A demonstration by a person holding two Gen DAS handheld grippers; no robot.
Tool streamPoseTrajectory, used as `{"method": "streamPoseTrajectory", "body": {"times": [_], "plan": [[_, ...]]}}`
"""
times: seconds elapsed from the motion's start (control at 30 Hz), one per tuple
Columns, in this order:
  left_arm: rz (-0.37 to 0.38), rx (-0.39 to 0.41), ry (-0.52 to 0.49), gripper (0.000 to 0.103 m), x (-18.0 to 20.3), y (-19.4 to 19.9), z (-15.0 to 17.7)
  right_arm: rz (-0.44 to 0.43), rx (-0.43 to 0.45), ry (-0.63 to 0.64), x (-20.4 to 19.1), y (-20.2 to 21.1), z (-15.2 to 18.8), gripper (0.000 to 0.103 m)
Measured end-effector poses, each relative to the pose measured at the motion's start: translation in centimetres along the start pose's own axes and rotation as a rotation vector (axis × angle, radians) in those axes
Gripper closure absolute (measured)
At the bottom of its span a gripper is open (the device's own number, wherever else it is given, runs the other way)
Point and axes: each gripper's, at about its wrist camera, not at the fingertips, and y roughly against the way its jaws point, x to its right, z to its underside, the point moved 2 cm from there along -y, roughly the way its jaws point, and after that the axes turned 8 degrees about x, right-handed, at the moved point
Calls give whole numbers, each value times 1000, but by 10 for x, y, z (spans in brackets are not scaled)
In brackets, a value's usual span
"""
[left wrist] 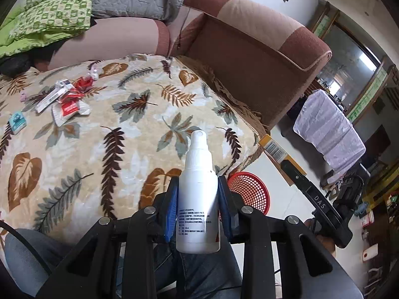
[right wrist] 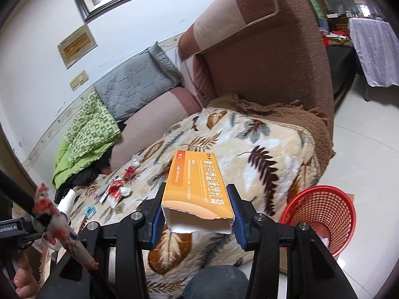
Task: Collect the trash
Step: 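Carry the orange box and white bottle with both tools over the red wastebasket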
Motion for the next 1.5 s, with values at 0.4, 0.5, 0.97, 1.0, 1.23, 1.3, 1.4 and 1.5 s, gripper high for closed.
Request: {"method": "streamPoseTrajectory", "body": {"times": [0.4, 0.5, 0.97, 1.0, 1.23, 1.3, 1.4, 1.5], "plan": [[79, -113, -88, 75, 62, -56, 14, 104, 43, -87, 63, 28, 0, 54], [101, -135, -123, 75, 84, -72, 15, 133, 61, -103, 79, 36, 0, 54], [185, -334, -238, 75, 167, -179, 40, 233, 75, -288, 161, 47, 16, 54], [193, -350, -248, 75, 172, -189, 42, 239, 77, -295, 165, 47, 16, 53], [183, -420, -265, 75, 190, -255, 56, 284, 64, -345, 190, 36, 20, 53], [196, -431, -264, 75, 195, -269, 58, 292, 60, -356, 197, 33, 21, 53], [203, -451, -260, 75, 201, -284, 63, 299, 58, -360, 200, 29, 20, 53], [216, -456, -264, 75, 206, -293, 65, 298, 50, -374, 204, 23, 21, 53]]}}
